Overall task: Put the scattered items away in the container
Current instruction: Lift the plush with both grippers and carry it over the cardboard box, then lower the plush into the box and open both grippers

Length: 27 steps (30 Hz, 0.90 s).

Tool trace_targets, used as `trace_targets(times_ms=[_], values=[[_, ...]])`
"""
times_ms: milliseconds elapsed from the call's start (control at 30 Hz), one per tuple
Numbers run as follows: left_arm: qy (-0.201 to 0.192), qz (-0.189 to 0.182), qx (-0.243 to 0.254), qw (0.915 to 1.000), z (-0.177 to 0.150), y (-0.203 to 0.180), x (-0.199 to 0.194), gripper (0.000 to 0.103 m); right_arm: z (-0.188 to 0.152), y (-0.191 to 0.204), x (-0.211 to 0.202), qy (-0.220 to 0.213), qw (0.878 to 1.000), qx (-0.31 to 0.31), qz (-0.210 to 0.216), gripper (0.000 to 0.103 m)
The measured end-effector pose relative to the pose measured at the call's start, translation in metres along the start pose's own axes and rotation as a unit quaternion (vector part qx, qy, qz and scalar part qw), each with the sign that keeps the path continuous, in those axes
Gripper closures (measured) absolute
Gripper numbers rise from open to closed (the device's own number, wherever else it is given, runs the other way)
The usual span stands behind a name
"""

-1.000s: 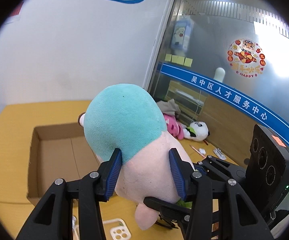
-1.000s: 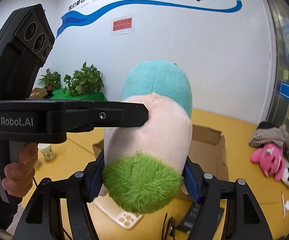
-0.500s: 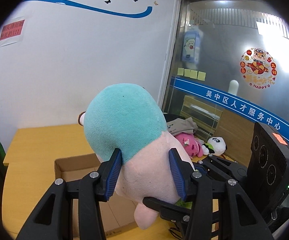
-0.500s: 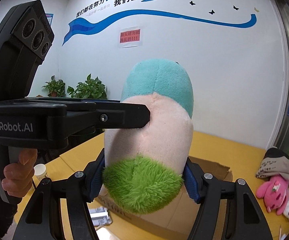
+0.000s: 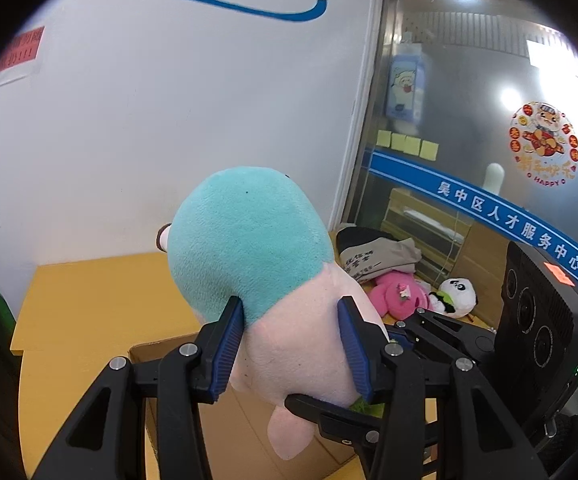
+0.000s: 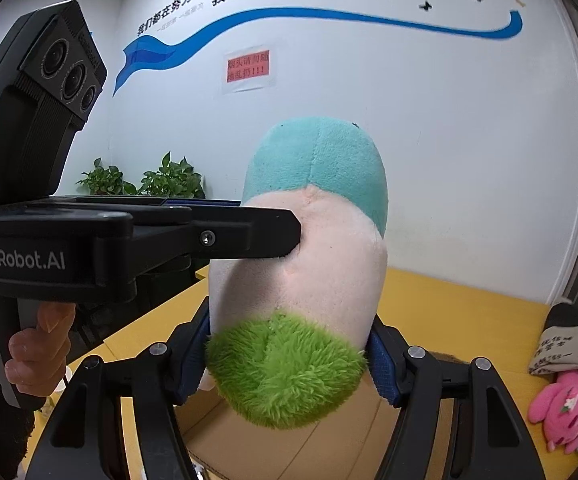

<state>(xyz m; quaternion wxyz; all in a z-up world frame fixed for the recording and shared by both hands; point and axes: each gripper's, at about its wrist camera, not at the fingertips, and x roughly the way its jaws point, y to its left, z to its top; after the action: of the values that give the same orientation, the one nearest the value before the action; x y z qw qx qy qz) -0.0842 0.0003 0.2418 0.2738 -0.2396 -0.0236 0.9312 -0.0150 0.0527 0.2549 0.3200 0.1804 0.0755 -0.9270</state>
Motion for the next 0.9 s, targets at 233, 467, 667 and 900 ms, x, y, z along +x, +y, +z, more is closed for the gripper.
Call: trace_targets(times_ms=[233,467,667,900], values=[[0.053,0.01,-0.03,0.9981,-0.01,0.057,0.052,0.057,-0.01,-0.022,0.083,0.045,0.997,0.049,0.034,0.031],[0.115,0.01,-0.063,0.9913,-0.043,0.114,0.108,0.057,-0.042,-0.038,0.163,0.1,0.989,0.1,0.054,0.031],[0.181,0.01,-0.1,0.9783,-0.083,0.156,0.164,0.058,-0.086,-0.049,0.232,0.173,0.972,0.15,0.06,0.031],[0.226,0.019,-0.099,0.9689,-0.109,0.17,0.195,0.059,-0.125,-0.052,0.28,0.236,0.954,0.176,0.056,0.031]])
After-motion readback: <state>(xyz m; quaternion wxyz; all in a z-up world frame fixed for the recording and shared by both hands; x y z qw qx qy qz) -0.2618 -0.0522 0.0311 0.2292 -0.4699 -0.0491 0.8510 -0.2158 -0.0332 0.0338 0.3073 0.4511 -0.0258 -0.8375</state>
